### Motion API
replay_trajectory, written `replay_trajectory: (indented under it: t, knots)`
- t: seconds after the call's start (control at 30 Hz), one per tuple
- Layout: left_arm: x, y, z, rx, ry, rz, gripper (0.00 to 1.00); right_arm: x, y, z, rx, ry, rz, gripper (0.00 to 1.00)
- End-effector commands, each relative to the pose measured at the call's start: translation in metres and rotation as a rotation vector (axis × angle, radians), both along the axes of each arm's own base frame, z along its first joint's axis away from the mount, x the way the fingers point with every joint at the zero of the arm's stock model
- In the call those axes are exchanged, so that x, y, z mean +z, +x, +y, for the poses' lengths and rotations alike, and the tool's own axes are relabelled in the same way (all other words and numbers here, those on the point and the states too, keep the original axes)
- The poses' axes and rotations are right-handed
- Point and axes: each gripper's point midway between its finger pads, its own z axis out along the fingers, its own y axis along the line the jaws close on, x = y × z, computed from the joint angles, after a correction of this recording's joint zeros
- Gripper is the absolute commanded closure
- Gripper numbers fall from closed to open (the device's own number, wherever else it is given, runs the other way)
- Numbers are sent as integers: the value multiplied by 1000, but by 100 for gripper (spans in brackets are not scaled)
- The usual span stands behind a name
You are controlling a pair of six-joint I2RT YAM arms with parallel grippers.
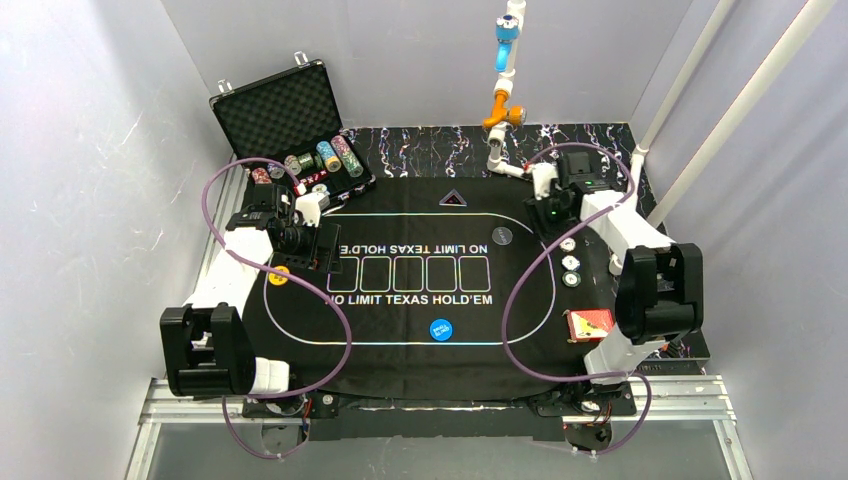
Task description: Distribute texas hold em gaming equipment
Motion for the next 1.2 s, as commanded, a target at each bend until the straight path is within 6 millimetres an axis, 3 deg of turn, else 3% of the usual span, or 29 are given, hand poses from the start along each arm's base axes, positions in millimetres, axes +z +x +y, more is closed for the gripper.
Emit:
replay_trajectory:
  t: [0.0, 0.53, 0.87, 1.07, 1.17]
  knots:
    - [3, -1, -6, -6, -38, 8, 2, 25, 3, 44, 142, -10, -99, 52]
    - [2, 0, -6, -9, -42, 19, 2, -3, 73, 63, 71, -42, -112, 49]
    - [1, 0, -6, -11, -39, 27, 2, -24, 85, 65, 54, -26, -72, 44]
    - [0, 0, -7, -22, -47, 35, 2, -22, 89, 69, 56, -3, -78, 34]
    - [0, 0, -7, -21, -44, 38, 2, -12, 88, 71, 62, 11, -83, 31]
